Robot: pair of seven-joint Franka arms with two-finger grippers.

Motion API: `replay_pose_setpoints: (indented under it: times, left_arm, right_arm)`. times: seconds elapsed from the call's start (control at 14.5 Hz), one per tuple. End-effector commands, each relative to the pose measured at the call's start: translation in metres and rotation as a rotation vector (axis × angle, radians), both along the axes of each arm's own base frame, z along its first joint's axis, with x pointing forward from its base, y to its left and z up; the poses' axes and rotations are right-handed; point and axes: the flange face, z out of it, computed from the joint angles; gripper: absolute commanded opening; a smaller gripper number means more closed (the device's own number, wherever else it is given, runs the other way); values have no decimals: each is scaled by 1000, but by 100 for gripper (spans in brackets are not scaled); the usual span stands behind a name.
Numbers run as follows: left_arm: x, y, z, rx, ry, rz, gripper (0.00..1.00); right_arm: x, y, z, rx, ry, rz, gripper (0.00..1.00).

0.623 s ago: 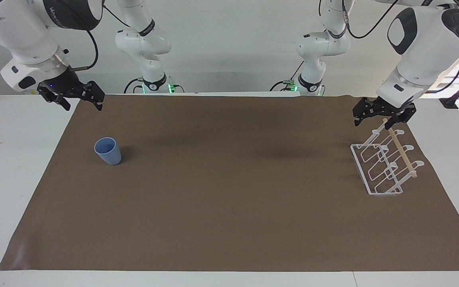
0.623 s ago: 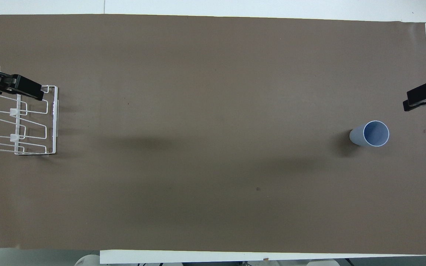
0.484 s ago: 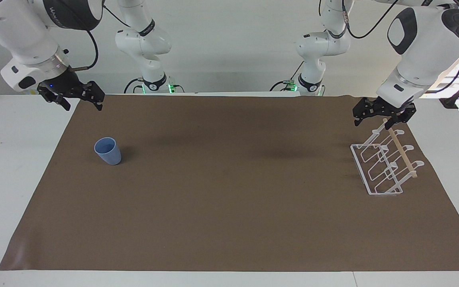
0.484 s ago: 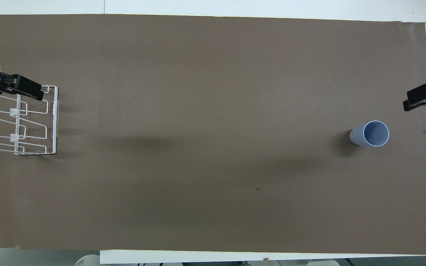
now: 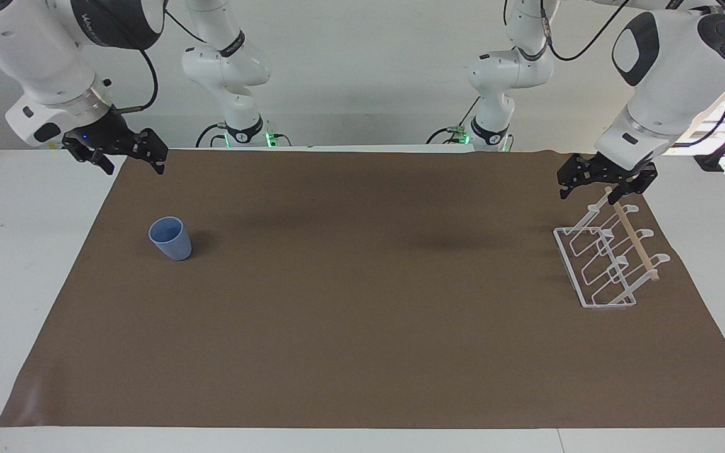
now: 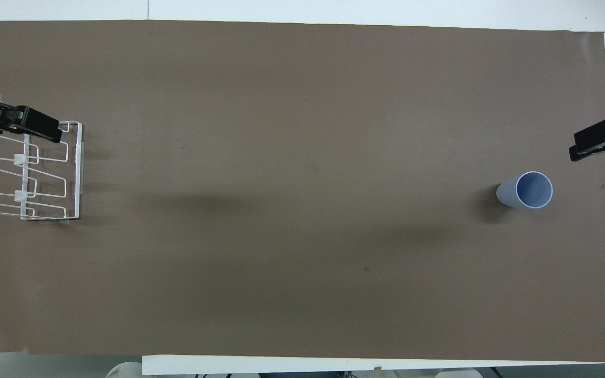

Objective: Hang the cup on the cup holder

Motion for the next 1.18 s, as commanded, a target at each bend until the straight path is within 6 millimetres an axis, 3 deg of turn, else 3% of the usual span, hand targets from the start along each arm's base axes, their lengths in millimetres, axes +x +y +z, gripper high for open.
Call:
replay_pose_setpoints:
  times: [0.0, 0.14, 0.28, 0.42, 0.62, 0.9, 1.11]
  left_arm:
    - [-8, 4, 2, 20, 5, 0, 100]
    - [-8, 4, 1, 22, 6, 0, 100]
    - [-21, 4, -2, 33, 68, 1, 100]
    - [-28, 6, -4, 41, 112, 5, 100]
    - [-37, 5, 4, 43, 116, 10, 100]
    - [-53, -2, -22, 52, 107, 121, 100]
    - [-62, -7, -39, 32, 71, 156, 100]
  right_arm:
    - [-8, -16, -16, 11, -34, -8, 100]
    - [-33, -43, -71, 11, -107, 18, 100]
    - [-54, -66, -133, 16, -110, 37, 100]
    - [-53, -91, -176, 23, -100, 64, 100]
    - [-44, -95, -216, 75, -73, 31, 100]
    - [-39, -88, -246, 84, -82, 83, 94]
    - [-42, -93, -254, 85, -95, 141, 77]
